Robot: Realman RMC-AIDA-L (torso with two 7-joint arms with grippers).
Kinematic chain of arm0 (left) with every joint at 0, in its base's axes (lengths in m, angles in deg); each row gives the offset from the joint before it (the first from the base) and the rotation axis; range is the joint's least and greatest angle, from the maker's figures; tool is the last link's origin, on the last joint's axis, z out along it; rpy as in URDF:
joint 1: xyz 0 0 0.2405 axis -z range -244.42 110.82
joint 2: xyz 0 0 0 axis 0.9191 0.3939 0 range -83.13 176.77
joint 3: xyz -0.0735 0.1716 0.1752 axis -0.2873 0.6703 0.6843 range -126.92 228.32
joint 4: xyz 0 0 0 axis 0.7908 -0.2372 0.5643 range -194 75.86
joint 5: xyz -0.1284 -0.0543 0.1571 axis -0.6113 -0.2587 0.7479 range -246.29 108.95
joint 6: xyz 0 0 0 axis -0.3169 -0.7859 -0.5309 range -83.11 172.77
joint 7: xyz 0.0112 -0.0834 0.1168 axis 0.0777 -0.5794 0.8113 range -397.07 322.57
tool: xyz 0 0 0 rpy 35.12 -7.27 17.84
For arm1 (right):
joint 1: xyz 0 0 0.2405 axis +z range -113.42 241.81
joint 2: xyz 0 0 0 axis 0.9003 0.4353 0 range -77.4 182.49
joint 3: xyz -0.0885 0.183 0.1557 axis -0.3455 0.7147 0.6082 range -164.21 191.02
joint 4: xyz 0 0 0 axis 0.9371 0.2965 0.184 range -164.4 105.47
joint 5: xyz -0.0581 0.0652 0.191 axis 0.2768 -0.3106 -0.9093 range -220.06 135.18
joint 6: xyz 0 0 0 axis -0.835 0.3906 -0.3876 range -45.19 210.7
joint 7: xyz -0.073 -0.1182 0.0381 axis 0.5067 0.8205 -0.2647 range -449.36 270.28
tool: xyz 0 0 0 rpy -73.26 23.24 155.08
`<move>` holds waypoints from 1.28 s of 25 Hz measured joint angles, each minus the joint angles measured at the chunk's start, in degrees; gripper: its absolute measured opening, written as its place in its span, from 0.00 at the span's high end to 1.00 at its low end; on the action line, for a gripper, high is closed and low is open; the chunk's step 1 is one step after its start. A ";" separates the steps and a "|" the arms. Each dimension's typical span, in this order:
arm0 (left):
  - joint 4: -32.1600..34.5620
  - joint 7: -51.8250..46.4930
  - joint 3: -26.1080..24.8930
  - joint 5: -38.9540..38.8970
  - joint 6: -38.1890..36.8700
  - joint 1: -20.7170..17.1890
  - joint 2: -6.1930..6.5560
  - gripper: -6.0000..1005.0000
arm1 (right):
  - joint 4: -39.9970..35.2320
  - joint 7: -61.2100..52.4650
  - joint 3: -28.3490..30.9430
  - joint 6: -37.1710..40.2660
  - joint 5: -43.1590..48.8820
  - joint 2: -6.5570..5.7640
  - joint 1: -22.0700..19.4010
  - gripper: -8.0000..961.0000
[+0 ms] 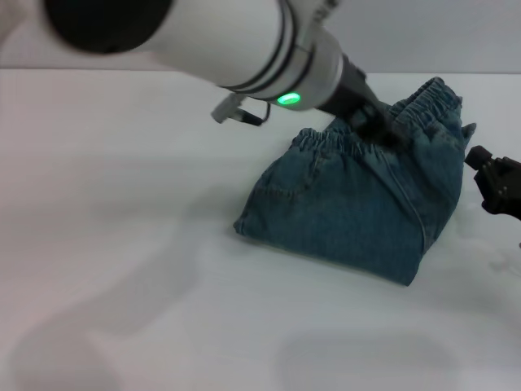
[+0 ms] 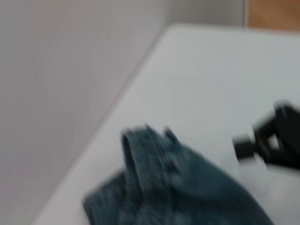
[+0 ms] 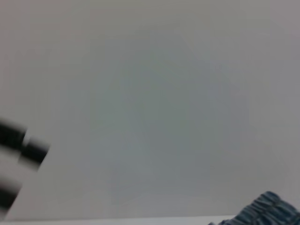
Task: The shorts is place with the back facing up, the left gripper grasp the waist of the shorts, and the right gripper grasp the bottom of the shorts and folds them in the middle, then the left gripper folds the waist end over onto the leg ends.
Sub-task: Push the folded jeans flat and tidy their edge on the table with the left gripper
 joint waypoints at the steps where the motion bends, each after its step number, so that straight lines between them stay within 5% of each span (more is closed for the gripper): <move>1: -2.24 0.03 -0.28 0.27 -3.49 -3.16 0.08 0.14 | -0.10 0.88 0.12 -0.13 0.41 0.09 0.00 0.99; 2: -2.24 0.03 -0.28 0.27 -3.49 -3.16 0.08 0.14 | -0.24 1.92 0.23 -0.25 0.67 0.19 -0.01 0.99; 3: -5.74 0.22 -0.93 0.53 -8.63 -7.99 0.15 0.14 | -0.37 2.94 0.25 -0.37 0.72 0.33 -0.13 0.99; 7: -9.59 0.27 -1.46 0.07 -16.01 -15.68 0.15 0.14 | -0.25 6.78 0.73 -0.96 -0.47 0.70 -1.68 0.99; 13: -9.99 -0.29 3.70 -1.08 -28.27 -22.67 0.08 0.19 | -0.38 10.46 1.71 -2.73 -3.91 0.72 -4.23 0.99; 20: -4.74 0.00 10.16 -4.48 -40.94 -25.74 0.24 0.25 | -2.04 11.64 6.59 -3.56 -4.29 0.95 -6.42 0.99; 32: 6.91 0.07 19.07 -14.08 -57.06 -26.03 0.21 0.69 | -2.68 11.58 8.86 -4.49 -4.82 0.75 -8.16 0.99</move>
